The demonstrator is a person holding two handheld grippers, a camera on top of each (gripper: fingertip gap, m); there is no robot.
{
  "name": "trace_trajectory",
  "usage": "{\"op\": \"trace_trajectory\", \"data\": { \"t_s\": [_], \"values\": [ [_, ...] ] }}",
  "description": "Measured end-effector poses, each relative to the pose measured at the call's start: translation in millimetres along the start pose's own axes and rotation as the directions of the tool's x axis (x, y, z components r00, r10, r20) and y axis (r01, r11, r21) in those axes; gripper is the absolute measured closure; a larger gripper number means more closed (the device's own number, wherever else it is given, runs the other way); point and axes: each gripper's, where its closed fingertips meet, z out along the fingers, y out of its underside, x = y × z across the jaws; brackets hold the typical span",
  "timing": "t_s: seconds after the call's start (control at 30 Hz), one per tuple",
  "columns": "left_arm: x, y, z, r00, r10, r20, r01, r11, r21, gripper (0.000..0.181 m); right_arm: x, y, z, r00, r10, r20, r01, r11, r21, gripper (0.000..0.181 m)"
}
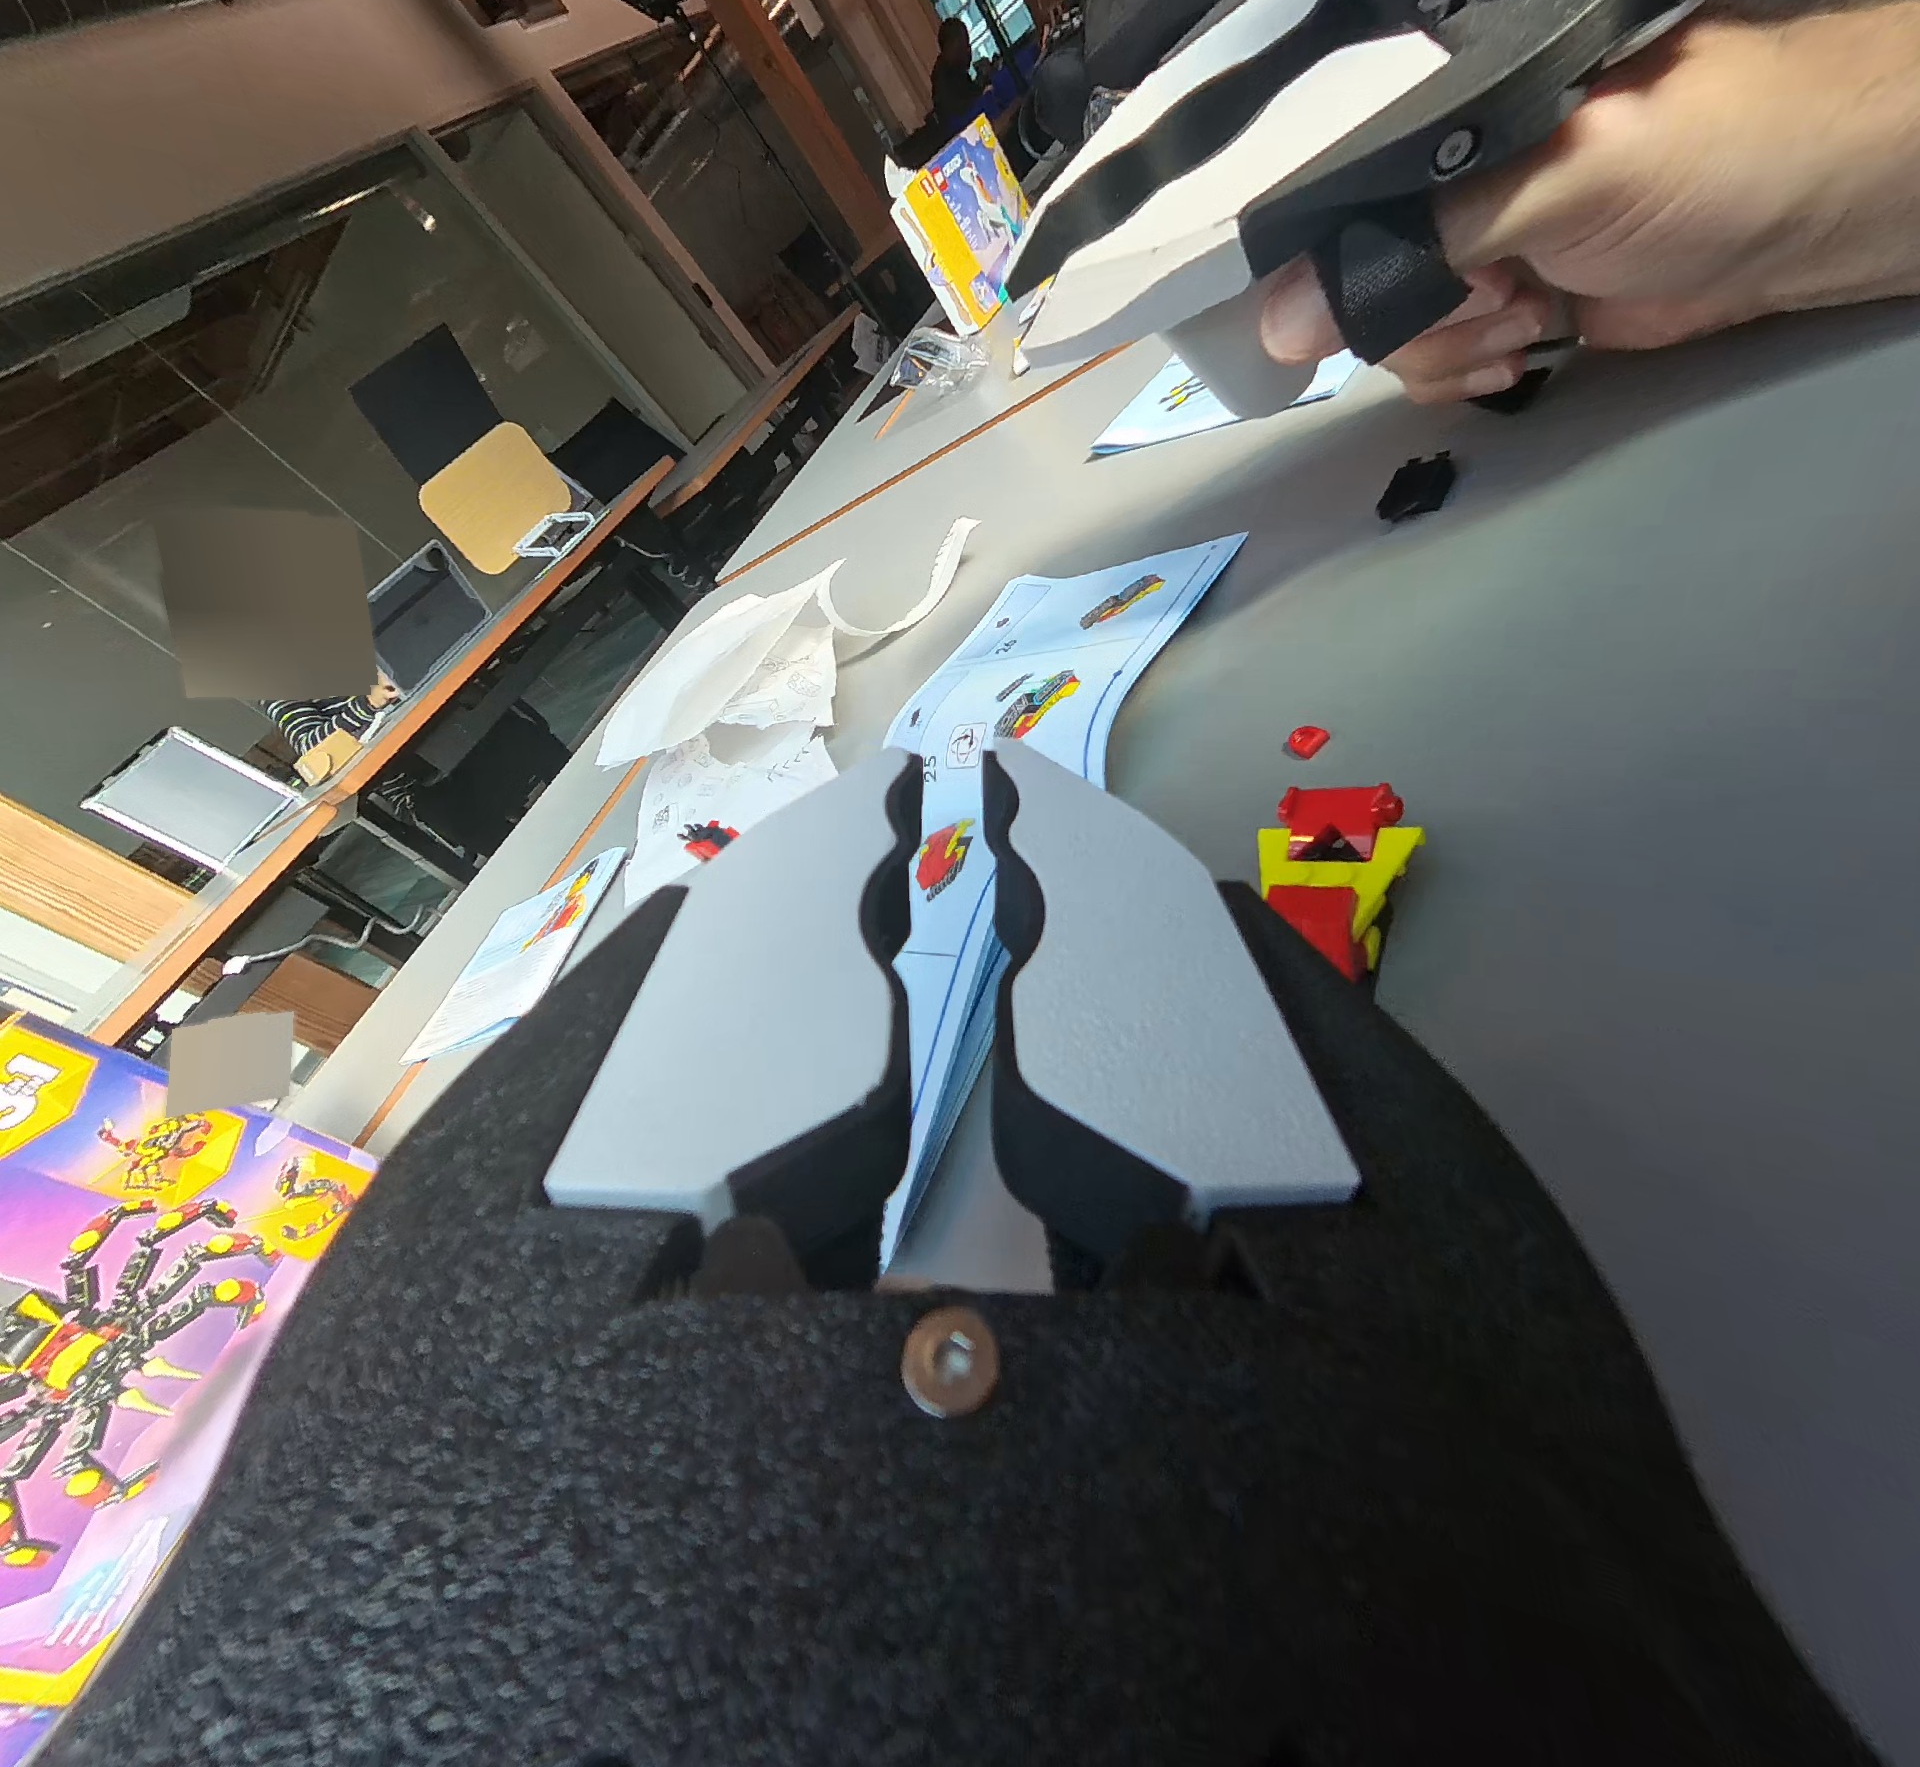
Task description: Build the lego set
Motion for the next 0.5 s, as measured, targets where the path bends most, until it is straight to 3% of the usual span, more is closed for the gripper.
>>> {"op": "trace_trajectory", "data": {
  "t_s": [0.2,0.5],
  "values": [
    [-12.0,7.9,0.6,0.997,-0.014,0.070,0.017,0.999,-0.036,0.171,3.5,-5.4,-3.9,0.999,0.031,-0.014,-0.030,0.999,0.028,0.156],
    [-11.4,10.7,2.5,0.997,0.019,0.076,-0.014,0.998,-0.061,0.171,3.2,-3.3,-3.6,0.999,0.035,-0.015,-0.035,0.999,0.009,0.156]
  ]
}}
